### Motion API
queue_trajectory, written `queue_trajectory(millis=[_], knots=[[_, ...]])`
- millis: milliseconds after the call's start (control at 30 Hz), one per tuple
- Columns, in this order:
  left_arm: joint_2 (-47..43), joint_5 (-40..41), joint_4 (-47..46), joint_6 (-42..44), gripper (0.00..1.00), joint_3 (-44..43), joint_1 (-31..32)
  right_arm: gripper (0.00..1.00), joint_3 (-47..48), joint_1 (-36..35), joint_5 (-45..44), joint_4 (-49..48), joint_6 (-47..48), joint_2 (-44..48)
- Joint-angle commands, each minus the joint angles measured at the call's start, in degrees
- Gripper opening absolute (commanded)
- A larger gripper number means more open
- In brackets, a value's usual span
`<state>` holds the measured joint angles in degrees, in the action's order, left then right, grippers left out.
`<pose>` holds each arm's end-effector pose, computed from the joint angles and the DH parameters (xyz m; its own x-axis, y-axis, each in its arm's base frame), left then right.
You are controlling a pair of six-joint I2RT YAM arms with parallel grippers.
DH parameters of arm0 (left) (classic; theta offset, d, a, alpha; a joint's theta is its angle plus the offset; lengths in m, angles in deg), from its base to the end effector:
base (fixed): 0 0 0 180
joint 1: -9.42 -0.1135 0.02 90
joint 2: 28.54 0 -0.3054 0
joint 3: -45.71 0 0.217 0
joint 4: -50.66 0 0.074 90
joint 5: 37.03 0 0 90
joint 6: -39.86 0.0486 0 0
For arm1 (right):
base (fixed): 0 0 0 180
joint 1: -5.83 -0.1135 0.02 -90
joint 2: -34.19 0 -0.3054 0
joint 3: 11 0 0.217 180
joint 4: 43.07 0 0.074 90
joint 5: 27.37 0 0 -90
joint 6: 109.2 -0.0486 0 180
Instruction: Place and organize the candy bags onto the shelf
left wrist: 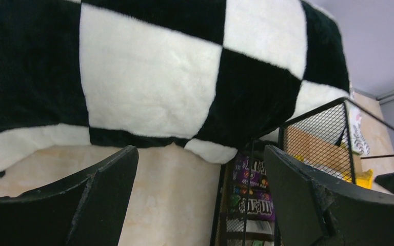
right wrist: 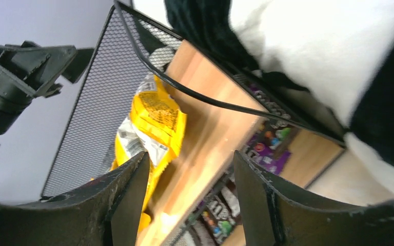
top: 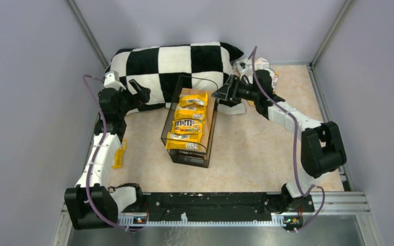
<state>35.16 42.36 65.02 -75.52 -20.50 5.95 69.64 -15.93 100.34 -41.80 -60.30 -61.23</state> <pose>0.2208 0.0044 0.3718 -0.2368 -0.4364 -0.8680 0.0209 0.8909 -0.4536 0.3296 0.1636 0.3311 -0.7452 0.2625 -0.6130 -0.4636 0.4568 0.7592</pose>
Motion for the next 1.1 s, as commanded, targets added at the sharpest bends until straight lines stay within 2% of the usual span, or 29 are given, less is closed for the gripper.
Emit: queue_trajectory(millis=[0,67,233,300,367,500,667,800,900,1067], knots=[[-0.17,2.95,8.29,-1.63,0.98,-1.02,0.43,0.62,0.10,2.91,-5.19,8.25,11.52,7.43],[-1.33,6.94,14.42,-1.78,0.98,-0.14,0.25,0.65,-0.92,3.74,-8.05,9.98,14.51,9.62],[-5.05,30.25,28.97,-3.52,0.98,0.94,-0.28,0.68,-3.33,5.51,-6.89,7.84,17.02,11.22],[-6.31,38.70,31.92,-5.06,0.98,2.17,-0.97,0.67,-3.51,5.82,-5.27,6.92,16.88,10.38],[-7.48,43.66,33.61,-8.82,0.98,4.09,-2.80,0.67,-3.63,6.09,-3.95,6.20,16.55,9.73],[-7.33,37.34,30.10,-12.20,0.98,8.72,-11.64,0.66,-4.23,6.91,-2.88,5.33,16.46,9.76],[-0.30,20.83,26.90,-15.25,0.98,9.27,-22.09,0.66,-5.78,8.82,-2.03,4.46,16.30,10.86],[4.15,18.57,25.07,-16.90,0.98,9.00,-25.68,0.67,-6.65,9.95,-1.13,3.38,15.65,11.37],[5.46,18.93,22.74,-17.69,0.98,11.48,-26.62,0.67,-6.86,10.28,-0.98,3.23,15.61,11.43],[8.23,14.26,20.85,-18.18,0.98,14.48,-27.71,0.67,-7.10,10.55,-0.65,2.51,15.22,11.22]])
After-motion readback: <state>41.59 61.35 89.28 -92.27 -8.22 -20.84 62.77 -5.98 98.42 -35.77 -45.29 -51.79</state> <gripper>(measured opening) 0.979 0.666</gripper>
